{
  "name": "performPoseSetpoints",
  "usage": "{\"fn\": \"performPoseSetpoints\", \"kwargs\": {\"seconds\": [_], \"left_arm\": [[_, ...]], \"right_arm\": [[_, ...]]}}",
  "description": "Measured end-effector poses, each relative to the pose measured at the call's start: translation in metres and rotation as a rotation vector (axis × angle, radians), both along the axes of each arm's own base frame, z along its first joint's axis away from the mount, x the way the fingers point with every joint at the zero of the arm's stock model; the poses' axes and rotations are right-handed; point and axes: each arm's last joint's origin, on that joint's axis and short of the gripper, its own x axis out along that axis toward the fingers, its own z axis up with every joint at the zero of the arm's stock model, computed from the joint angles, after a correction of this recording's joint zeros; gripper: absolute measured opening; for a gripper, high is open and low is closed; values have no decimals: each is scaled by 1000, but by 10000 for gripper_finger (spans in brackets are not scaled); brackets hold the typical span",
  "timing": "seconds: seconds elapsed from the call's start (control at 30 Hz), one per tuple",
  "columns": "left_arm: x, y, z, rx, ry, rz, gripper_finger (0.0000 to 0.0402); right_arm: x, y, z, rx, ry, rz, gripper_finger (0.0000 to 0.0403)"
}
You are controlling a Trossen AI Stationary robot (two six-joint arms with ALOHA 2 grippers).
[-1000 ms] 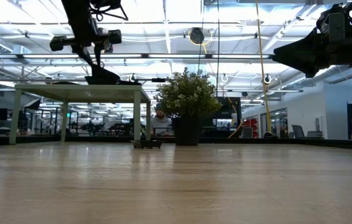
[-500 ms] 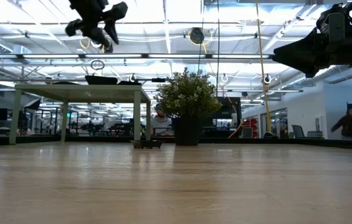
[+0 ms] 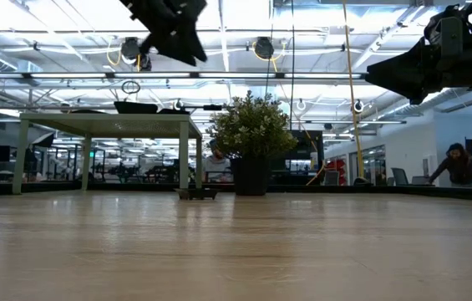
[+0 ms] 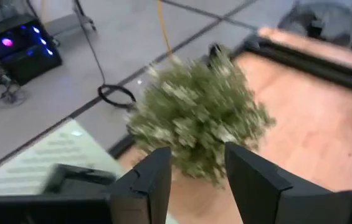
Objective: Pick & Place Mini shaped plates
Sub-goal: Stack the square plate on top of the square plate on the shelf
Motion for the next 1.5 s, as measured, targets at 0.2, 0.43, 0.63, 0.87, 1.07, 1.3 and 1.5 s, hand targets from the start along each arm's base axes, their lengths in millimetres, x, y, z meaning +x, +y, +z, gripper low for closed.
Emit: {"fn": "performPoseSetpoints", "kwargs": {"seconds": [0.2,0.43,0.63,0.87,1.07,1.3,1.5], "left_arm": [[32,-6,-34,-27,77,-58,154],[57,-21,-68,-150,124,-173,154],[65,-41,-94,-228,239,-251,154],[69,-57,-133,-328,399,-198,154],[70,-57,-162,-368,518,-147,154],[72,-51,-173,-392,521,-89,154],[74,-38,-182,-384,520,-30,154]], "right_arm": [[0,0,0,0,-2,0,144],[0,0,0,0,0,0,144],[0,0,0,0,-1,0,144],[0,0,0,0,-1,0,144],[0,0,0,0,-1,0,144],[0,0,0,0,-1,0,144],[0,0,0,0,-2,0,144]]}}
